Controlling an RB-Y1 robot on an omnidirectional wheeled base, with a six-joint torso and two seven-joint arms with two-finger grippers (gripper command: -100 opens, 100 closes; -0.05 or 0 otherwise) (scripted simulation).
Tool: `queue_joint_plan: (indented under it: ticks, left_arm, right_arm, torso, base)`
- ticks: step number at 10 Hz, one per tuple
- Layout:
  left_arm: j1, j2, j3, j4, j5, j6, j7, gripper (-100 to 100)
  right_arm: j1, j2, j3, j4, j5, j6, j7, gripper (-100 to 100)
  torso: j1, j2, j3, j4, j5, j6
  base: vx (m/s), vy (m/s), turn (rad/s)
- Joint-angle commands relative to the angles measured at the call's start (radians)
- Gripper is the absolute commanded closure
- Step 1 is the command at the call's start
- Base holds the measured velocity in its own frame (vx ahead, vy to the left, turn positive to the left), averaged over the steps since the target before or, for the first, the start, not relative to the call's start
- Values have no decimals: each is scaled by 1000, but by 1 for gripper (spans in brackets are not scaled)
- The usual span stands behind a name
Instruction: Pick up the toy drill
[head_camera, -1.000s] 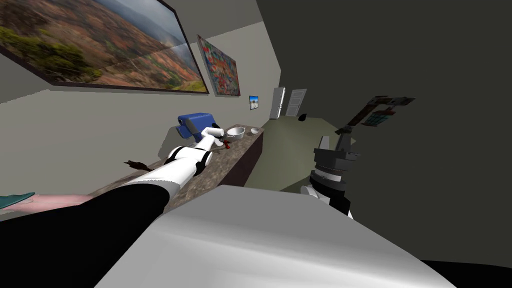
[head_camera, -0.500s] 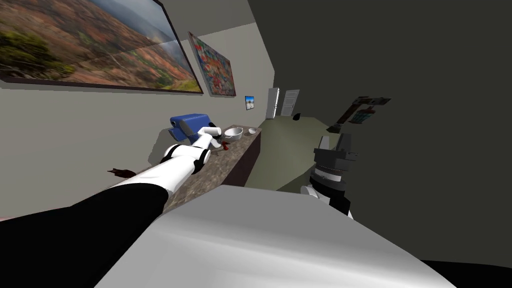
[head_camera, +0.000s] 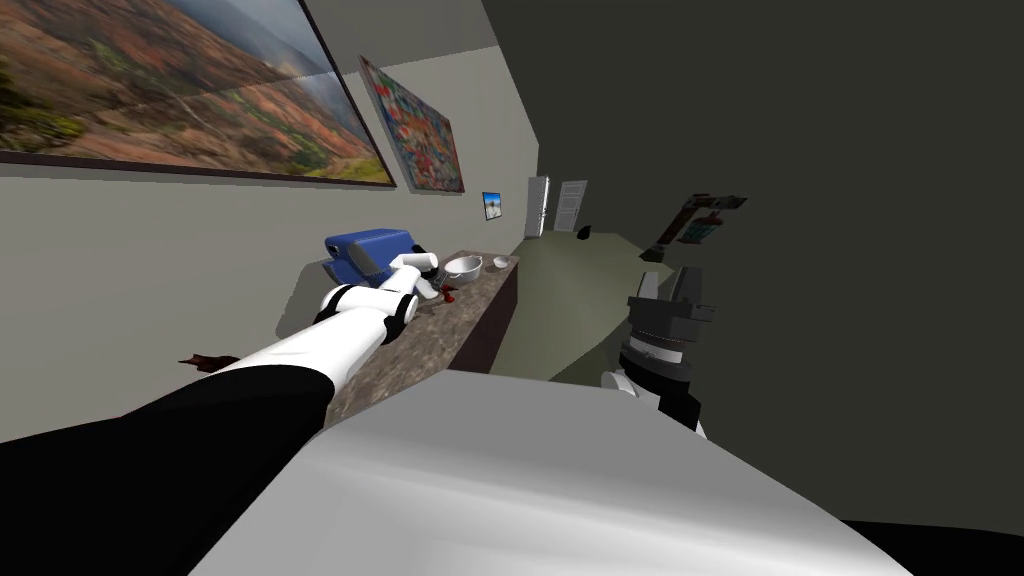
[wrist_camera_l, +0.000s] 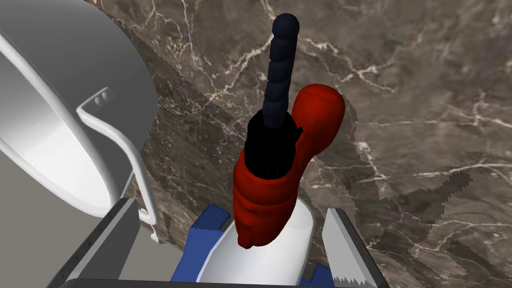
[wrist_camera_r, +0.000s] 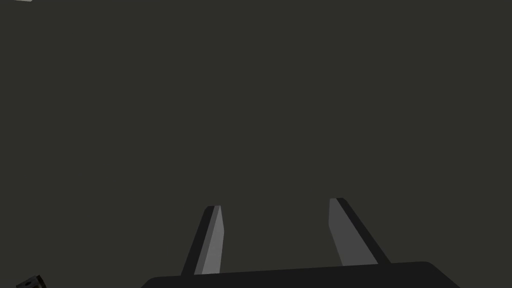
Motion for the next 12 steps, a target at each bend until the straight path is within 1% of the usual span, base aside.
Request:
queue_joint_plan:
  ticks: [1,2,3,4,5,6,7,8,9,10,11,12]
  left_arm:
    - [-10,8,2,32,16,11,-14,-100]
    - [-9,14,3,49,28,26,-21,-100]
    - [-6,10,3,35,21,17,-15,-100]
    - [-6,11,3,38,22,19,-17,0]
    - [44,3,20,-13,-6,68,33,-100]
    - [62,3,20,-57,-6,79,58,-100]
    - [62,3,20,-82,-6,79,58,-100]
    - [114,-4,37,-123,-34,130,103,-100]
    - [130,-4,37,-157,-34,140,129,-100]
    - [130,-4,37,-173,-34,140,132,-100]
    - [130,-4,37,-202,-34,140,132,-100]
    - [176,-11,54,-232,-62,191,180,-100]
  right_arm:
    - [0,0,0,0,0,0,0,0]
    - [0,0,0,0,0,0,0,0]
    - [0,0,0,0,0,0,0,0]
    - [0,0,0,0,0,0,0,0]
    - [0,0,0,0,0,0,0,0]
    - [0,0,0,0,0,0,0,0]
    - [0,0,0,0,0,0,0,0]
    - [0,0,0,0,0,0,0,0]
    - [0,0,0,0,0,0,0,0]
    - [0,0,0,0,0,0,0,0]
    - [0,0,0,0,0,0,0,0]
    - [0,0,0,0,0,0,0,0]
  torso:
    - [0,0,0,0,0,0]
    - [-1,-1,0,0,0,0]
    - [-1,-1,-1,0,0,0]
    - [-2,-1,-1,0,-1,0]
    - [-3,-1,-1,0,-1,0]
    - [1,0,0,0,0,2]
    - [3,0,0,0,1,0]
    - [1,-1,0,0,0,0]
    - [4,-1,-1,0,1,1]
    - [4,-1,-1,0,1,0]
    - [-1,-1,0,0,0,0]
    - [-4,-2,-1,0,-1,0]
  base:
    - [2,37,-61]
    - [-4,43,-91]
    - [-4,22,-17]
    - [0,0,0]
    - [-15,89,-356]
    - [-18,124,-225]
    - [-4,73,32]
    - [-5,133,-279]
    - [-13,130,-237]
    - [-18,14,-60]
    - [10,-10,33]
    - [-33,83,-289]
